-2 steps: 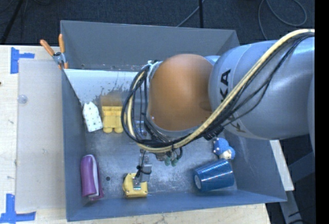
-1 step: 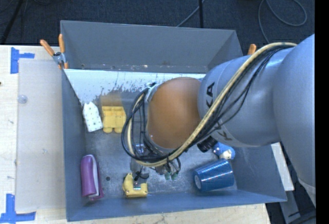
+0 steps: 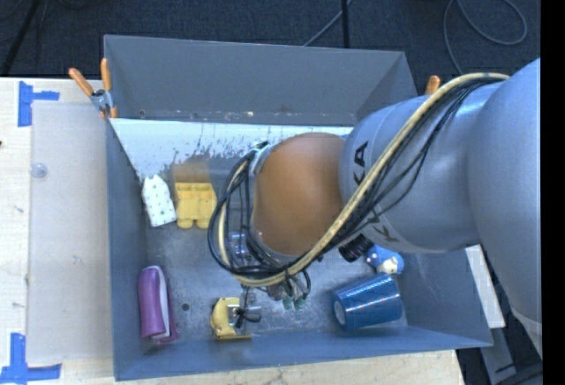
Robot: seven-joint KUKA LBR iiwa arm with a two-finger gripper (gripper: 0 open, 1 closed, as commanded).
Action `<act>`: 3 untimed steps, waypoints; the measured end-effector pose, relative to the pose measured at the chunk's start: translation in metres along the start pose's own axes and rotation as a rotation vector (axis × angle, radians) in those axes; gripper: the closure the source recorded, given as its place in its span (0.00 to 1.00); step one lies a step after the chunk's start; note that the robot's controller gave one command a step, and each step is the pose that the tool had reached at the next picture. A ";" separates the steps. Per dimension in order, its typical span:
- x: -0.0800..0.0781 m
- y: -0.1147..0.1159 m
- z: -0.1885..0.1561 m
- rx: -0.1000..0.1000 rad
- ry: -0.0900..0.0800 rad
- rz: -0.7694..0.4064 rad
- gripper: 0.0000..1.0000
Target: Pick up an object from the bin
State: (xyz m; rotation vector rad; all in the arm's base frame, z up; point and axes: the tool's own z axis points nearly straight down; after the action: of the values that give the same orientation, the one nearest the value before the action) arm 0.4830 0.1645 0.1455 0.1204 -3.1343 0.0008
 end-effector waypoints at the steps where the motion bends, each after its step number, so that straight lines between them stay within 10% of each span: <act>1: 0.000 0.000 0.000 0.000 0.000 0.000 0.00; 2: 0.005 -0.009 0.037 -0.001 -0.004 0.003 0.00; 3: 0.006 -0.023 0.073 -0.001 -0.007 -0.131 1.00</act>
Offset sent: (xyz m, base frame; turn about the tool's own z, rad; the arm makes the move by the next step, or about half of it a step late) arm -0.0093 -0.0175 -0.0630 0.0041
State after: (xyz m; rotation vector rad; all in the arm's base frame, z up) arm 0.4785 0.1414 0.0722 0.3261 -3.1261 -0.0015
